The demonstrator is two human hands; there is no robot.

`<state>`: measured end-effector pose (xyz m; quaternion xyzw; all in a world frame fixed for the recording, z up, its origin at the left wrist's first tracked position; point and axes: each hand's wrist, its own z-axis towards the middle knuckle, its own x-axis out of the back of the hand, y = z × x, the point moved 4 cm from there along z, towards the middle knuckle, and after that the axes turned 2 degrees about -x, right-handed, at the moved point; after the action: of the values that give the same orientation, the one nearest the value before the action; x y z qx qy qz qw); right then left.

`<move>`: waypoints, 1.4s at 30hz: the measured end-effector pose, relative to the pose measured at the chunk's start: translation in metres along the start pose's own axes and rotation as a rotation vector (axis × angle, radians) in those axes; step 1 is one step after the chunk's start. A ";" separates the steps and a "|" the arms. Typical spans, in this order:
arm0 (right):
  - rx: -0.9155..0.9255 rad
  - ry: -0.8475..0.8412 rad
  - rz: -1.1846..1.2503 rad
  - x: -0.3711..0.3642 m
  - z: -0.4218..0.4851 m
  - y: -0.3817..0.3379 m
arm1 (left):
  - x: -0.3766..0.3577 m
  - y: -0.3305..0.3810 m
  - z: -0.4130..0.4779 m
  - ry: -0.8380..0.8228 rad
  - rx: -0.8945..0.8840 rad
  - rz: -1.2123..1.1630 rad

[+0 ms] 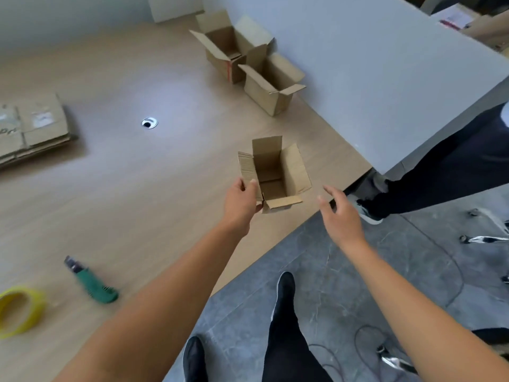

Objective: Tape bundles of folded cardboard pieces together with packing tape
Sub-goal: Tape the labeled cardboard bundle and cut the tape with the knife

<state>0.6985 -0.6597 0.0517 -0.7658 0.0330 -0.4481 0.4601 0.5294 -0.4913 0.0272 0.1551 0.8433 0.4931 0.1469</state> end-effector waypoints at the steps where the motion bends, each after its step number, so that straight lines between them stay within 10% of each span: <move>1: 0.003 -0.020 -0.090 0.011 0.024 0.010 | -0.019 0.004 0.021 0.035 -0.003 0.009; 16: 0.187 -0.223 -0.329 0.068 0.256 0.056 | -0.214 0.022 0.220 0.226 0.070 0.002; 33: 0.265 -0.338 -0.453 0.077 0.299 0.046 | -0.230 0.037 0.254 0.250 0.140 -0.050; 42: 0.514 -0.472 -0.489 0.057 0.301 0.029 | -0.200 0.028 0.196 0.444 0.009 0.356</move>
<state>0.9585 -0.4996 0.0151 -0.6929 -0.3688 -0.3499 0.5113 0.7926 -0.4054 -0.0214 0.1896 0.8166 0.5292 -0.1309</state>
